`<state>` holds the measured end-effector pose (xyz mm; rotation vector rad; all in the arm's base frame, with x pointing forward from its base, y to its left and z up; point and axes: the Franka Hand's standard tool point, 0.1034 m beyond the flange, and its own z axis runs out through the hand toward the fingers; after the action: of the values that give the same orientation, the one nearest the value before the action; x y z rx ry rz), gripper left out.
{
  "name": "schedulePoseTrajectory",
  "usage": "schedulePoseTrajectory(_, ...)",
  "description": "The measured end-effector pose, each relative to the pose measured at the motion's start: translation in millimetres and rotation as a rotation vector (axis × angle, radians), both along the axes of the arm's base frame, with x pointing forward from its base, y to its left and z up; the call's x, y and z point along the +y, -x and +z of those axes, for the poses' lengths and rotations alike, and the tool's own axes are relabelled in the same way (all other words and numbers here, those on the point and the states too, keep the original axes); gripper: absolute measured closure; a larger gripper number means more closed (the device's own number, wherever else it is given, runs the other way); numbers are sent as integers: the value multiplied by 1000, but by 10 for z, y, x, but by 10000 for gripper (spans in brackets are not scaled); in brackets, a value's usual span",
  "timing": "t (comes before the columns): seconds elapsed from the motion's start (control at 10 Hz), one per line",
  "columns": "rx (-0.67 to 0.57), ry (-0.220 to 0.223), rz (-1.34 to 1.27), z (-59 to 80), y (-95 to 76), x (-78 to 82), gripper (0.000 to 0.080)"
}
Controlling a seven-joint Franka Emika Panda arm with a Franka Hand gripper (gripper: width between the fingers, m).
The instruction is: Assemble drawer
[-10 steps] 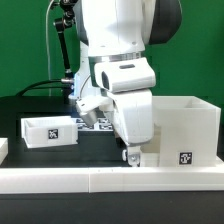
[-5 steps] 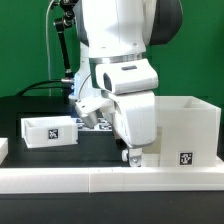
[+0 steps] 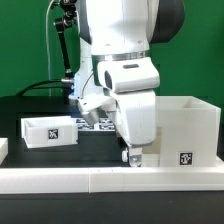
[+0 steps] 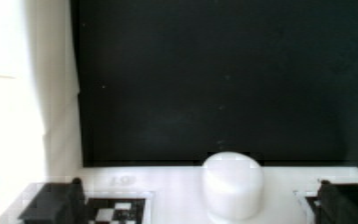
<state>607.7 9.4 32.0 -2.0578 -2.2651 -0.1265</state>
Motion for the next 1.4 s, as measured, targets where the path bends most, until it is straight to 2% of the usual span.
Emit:
schedulePoseTrajectory(0.4,-5,4,-19,-25,15,57,151)
schedulePoseTrajectory(0.6,-11,-1,-23,-10,12,245,150)
schedulePoseTrajectory(0.8,-9,7,-39,-8,10,118,150)
schedulePoseTrajectory(1.2,-9,7,-44,-14,11,68,150)
schedulePoseTrajectory(1.4,-36,12,-72,99,-17,-204,150)
